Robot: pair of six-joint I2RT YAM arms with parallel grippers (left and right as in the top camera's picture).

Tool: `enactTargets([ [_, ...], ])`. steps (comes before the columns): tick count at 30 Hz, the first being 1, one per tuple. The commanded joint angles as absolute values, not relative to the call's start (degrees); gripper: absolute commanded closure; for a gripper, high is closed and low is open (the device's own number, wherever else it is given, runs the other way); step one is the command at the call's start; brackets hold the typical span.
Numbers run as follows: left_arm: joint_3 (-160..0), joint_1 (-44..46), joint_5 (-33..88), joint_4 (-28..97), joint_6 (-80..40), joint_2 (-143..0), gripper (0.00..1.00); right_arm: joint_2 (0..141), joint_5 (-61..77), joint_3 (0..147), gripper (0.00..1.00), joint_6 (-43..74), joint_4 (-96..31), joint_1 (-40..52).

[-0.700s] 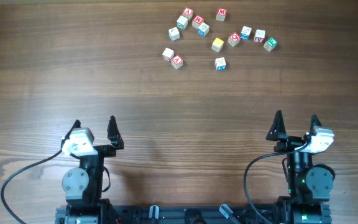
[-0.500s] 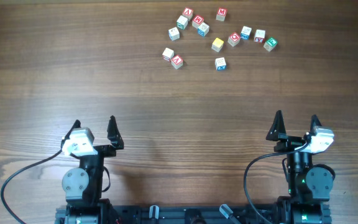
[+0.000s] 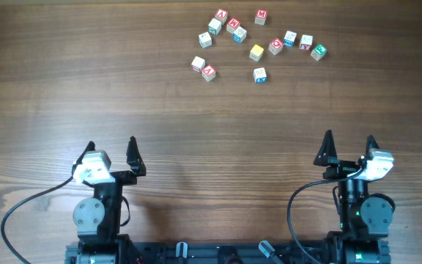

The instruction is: Form a horizontal line

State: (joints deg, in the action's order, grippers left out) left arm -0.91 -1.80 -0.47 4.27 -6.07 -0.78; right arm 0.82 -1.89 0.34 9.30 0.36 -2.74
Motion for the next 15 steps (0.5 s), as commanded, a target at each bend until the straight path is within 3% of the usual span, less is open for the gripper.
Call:
enactTargets([
  [1, -0.3, -2.2, 0.4, 4.3, -4.9, -0.4, 0.00, 0.6, -1.2, 0.3, 0.00, 9.1, 0.5, -3.0],
  [15, -0.3, -2.2, -1.3, 4.0, -4.5, -0.4, 0.00, 0.6, -1.2, 0.3, 0.00, 9.1, 0.5, -3.0],
])
